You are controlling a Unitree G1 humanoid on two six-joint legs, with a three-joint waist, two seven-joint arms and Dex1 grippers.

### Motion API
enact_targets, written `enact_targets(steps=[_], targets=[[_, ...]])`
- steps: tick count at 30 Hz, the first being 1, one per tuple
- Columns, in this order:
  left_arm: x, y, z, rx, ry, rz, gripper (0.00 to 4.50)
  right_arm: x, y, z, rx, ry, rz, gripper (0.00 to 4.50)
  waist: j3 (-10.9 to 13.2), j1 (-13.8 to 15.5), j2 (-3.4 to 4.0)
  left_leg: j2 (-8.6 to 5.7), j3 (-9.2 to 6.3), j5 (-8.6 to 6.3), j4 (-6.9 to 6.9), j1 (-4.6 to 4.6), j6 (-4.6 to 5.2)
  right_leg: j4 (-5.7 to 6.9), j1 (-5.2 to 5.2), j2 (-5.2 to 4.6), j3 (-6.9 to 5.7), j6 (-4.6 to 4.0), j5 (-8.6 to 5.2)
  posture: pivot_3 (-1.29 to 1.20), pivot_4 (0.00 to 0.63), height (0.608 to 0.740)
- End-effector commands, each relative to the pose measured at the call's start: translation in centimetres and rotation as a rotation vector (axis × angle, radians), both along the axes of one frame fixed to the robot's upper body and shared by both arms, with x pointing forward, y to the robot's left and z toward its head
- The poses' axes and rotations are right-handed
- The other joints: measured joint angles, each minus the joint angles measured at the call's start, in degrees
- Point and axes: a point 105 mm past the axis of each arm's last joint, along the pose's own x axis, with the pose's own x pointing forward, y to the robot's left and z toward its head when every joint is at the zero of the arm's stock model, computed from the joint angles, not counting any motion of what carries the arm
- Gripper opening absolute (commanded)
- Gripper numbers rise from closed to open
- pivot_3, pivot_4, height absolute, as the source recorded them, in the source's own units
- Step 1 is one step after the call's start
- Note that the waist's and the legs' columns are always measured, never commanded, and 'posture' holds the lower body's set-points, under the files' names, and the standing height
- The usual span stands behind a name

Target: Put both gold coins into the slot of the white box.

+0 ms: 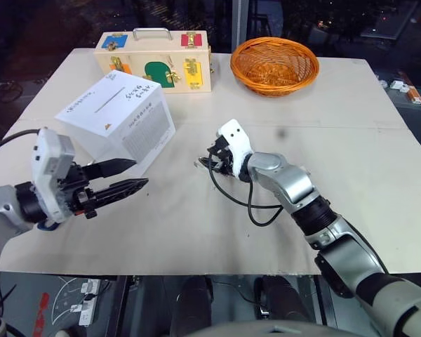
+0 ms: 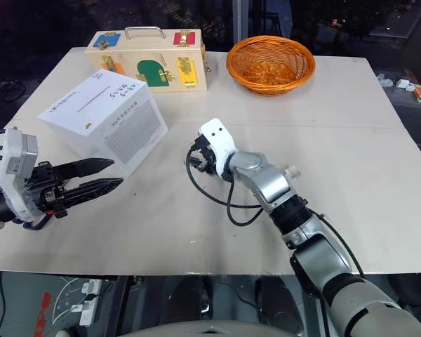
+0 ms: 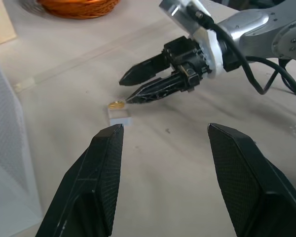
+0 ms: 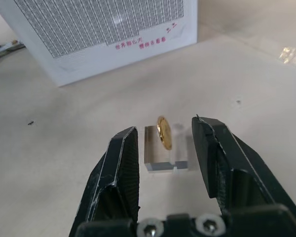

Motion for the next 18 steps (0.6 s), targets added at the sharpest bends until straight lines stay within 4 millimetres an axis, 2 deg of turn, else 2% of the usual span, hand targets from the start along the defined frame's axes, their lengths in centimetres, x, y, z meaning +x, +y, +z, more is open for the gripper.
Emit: enact_targets(steps=[1, 9, 12, 14, 18], targets=[[-0.4, 0.0, 0.9, 0.016, -0.059, 0.004, 2.72, 0.6, 0.5, 1.2, 0.024, -0.045, 0.000, 1.92, 0.0, -0.1, 0.00, 0.00, 0.00, 0.00, -0.01, 0.00, 0.00, 0.00, 0.00, 0.00, 0.00, 0.00, 0.00, 0.00, 0.150, 0.726], [-0.5, 0.2, 0.6, 0.018, -0.056, 0.015, 2.72, 1.1, 1.1, 0.8, 0.031, -0.034, -0.006, 1.92, 0.0, -0.2, 0.01, 0.00, 0.02, 0.00, -0.04, -0.01, 0.00, -0.01, -0.04, 0.00, 0.00, -0.01, 0.00, 0.00, 0.150, 0.726], [-0.6, 0.2, 0.4, 0.021, -0.054, 0.017, 2.72, 1.2, 1.2, 0.7, 0.035, -0.032, -0.007, 1.14, 0.0, -0.2, 0.02, 0.00, 0.02, 0.00, -0.06, -0.01, 0.00, -0.01, -0.05, 0.00, 0.01, -0.01, 0.00, 0.00, 0.150, 0.726], [-0.6, 0.2, 0.4, 0.022, -0.054, 0.017, 2.72, 1.2, 1.4, 0.7, 0.036, -0.029, -0.001, 0.13, 0.0, -0.2, 0.02, 0.00, 0.03, 0.00, -0.07, -0.01, -0.01, -0.01, -0.05, 0.00, 0.01, -0.02, -0.01, 0.00, 0.150, 0.726], [-0.6, 0.2, 0.3, 0.022, -0.055, 0.018, 2.72, 0.9, 1.6, 0.6, 0.041, -0.025, 0.021, 0.06, 0.0, -0.2, 0.02, 0.00, 0.03, 0.00, -0.07, -0.01, 0.00, -0.02, -0.05, -0.01, 0.01, -0.03, -0.01, 0.00, 0.150, 0.726]])
